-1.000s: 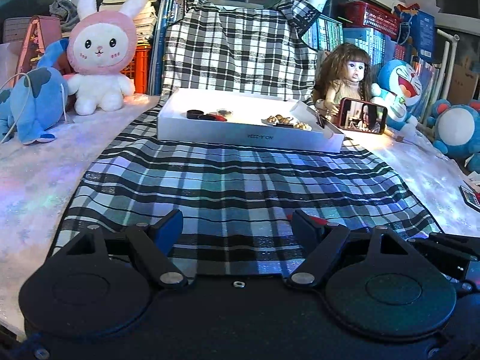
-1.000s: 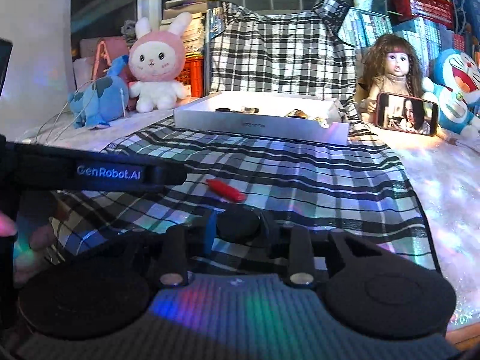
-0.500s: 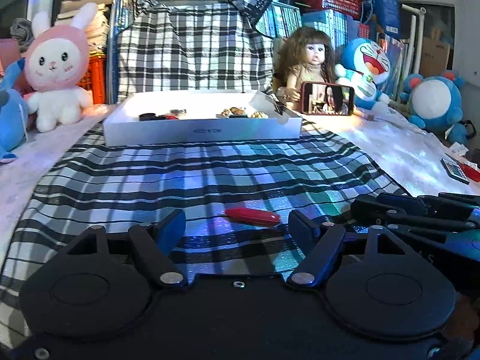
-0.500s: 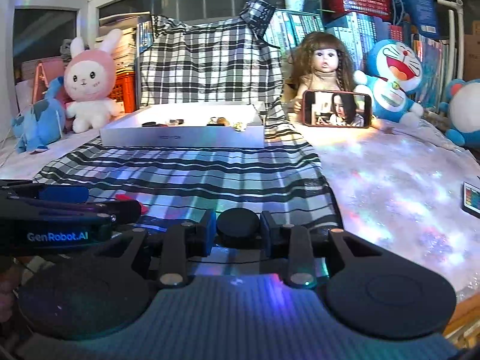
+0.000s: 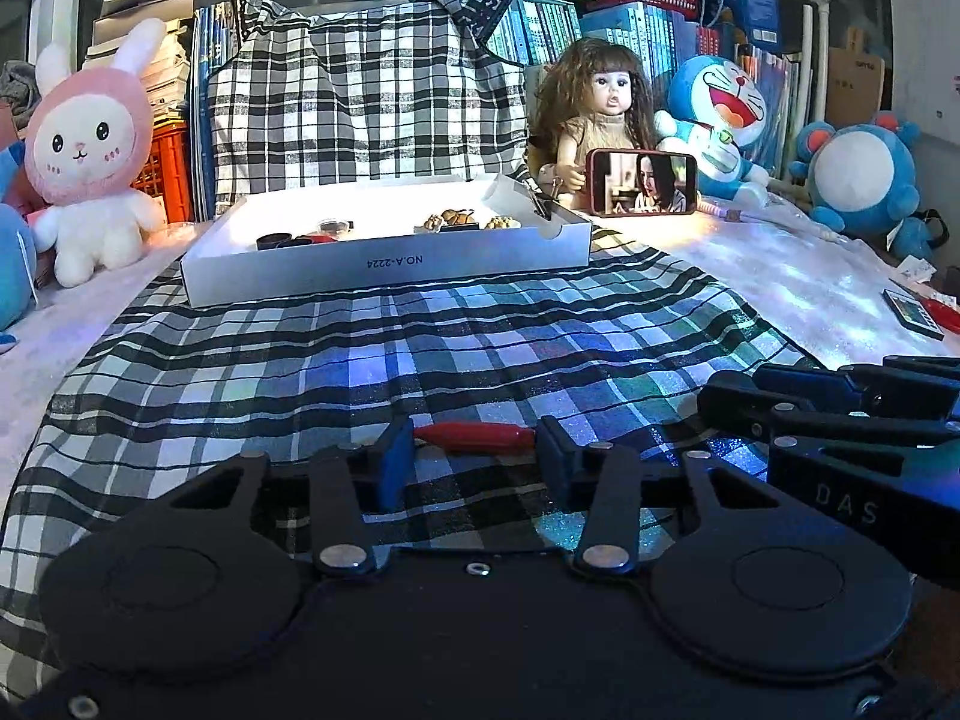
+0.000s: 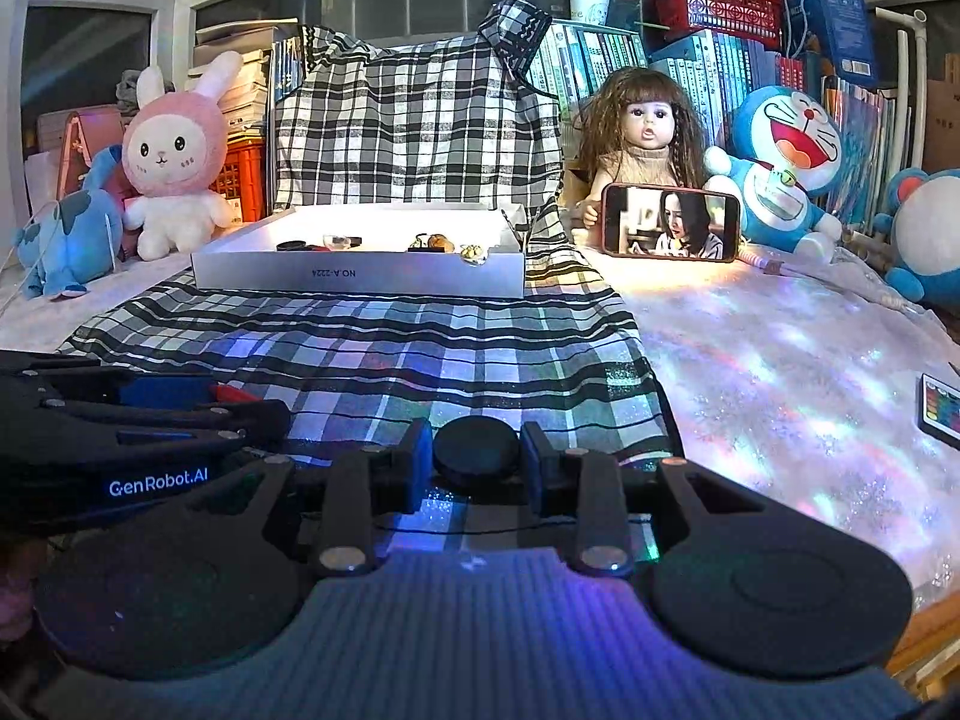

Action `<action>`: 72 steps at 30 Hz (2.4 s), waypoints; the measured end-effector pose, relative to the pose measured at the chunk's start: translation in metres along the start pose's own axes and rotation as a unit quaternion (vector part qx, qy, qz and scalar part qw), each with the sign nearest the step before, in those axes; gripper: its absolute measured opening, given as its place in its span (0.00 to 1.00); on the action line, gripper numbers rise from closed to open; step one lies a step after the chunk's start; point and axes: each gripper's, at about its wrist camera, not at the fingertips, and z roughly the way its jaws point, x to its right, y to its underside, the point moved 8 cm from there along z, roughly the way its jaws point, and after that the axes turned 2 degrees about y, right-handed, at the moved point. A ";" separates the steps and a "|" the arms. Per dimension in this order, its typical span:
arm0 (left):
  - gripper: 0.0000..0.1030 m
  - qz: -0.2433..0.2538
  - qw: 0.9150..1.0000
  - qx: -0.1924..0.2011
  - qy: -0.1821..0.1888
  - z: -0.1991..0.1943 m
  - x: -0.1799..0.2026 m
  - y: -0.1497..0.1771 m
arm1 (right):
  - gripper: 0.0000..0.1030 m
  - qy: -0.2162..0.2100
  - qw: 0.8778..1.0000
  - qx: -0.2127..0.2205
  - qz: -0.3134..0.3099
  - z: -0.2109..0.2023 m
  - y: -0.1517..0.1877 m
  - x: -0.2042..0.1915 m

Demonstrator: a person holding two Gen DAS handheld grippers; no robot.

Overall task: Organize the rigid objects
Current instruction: 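Grasp a black round cap with the right tool while the left tool grasps a red-handled item, then carry the black cap and red-handled item over the white tray with both tools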

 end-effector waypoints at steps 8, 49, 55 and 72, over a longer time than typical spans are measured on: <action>0.41 -0.009 1.000 -0.001 -0.004 -0.001 -0.001 -0.003 | 0.36 -0.004 1.000 0.000 -0.002 0.002 -0.001 -0.003; 0.41 -0.067 0.996 0.018 -0.048 0.019 -0.073 -0.081 | 0.36 -0.025 0.999 0.011 0.027 0.057 -0.082 -0.010; 0.41 -0.078 0.996 0.022 -0.041 0.039 -0.086 -0.105 | 0.36 -0.030 0.999 0.001 0.033 0.084 -0.102 -0.011; 0.41 -0.119 0.992 -0.025 -0.016 0.159 -0.146 -0.186 | 0.36 -0.055 0.991 -0.089 0.087 0.203 -0.168 0.001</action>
